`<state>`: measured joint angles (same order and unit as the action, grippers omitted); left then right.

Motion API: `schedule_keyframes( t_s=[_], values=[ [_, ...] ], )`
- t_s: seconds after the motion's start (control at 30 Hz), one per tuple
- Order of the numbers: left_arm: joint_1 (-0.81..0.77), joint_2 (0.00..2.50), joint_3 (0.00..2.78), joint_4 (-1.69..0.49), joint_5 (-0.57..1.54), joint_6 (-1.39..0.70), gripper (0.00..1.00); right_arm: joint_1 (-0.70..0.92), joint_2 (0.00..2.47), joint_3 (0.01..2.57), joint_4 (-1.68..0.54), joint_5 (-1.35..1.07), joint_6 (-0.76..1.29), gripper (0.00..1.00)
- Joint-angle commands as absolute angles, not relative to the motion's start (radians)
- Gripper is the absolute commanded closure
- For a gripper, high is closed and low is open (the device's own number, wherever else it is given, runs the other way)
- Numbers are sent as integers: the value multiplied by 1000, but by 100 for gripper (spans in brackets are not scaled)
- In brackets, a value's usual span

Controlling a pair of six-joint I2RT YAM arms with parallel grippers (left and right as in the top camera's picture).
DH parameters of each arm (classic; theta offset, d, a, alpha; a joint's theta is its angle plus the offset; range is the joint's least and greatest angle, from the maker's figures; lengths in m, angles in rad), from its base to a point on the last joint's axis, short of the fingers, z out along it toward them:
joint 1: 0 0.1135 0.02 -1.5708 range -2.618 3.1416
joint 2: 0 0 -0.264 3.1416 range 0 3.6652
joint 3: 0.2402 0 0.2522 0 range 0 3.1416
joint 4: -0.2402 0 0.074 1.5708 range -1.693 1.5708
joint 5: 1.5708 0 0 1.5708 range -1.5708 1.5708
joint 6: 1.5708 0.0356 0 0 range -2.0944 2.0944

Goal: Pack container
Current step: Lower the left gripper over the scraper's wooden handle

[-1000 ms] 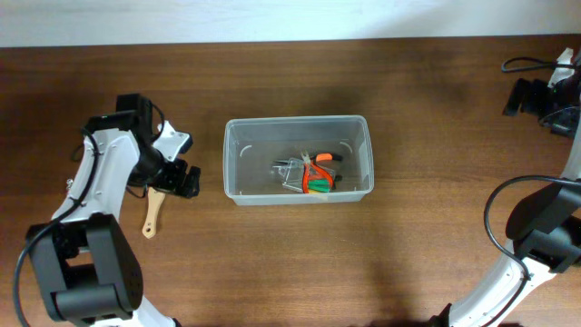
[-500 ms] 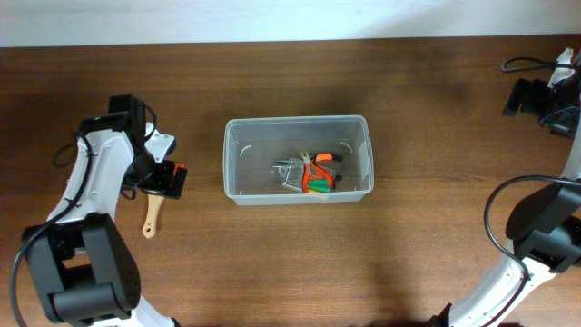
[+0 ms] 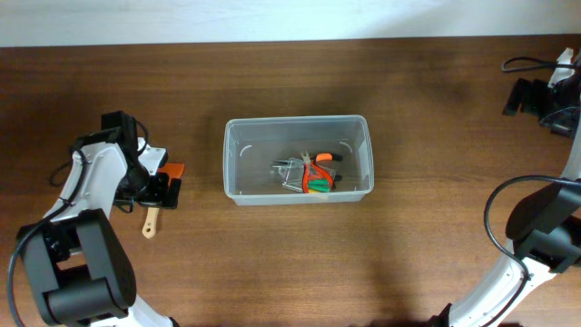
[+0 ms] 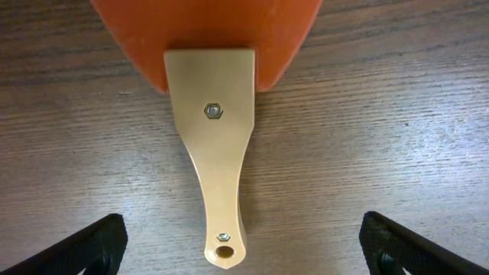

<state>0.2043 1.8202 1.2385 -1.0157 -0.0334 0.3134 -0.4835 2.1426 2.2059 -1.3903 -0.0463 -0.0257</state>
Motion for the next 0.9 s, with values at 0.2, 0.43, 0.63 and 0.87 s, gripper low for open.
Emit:
schedule_keyframes(
  t_s=[0.2, 0.43, 0.63, 0.87],
  values=[
    [206, 1825, 1177, -997, -15, 308, 1, -478, 2133, 2202, -1391, -49, -21, 1],
    [206, 1825, 1104, -923, -16, 308, 1, -478, 2133, 2202, -1391, -49, -21, 1],
    [206, 1825, 1102, -881, -27, 308, 1, -478, 2133, 2202, -1390, -49, -21, 1],
    [208, 1825, 1102, -863, -26, 307, 1, -478, 2133, 2202, -1391, -48, -21, 1]
  ],
)
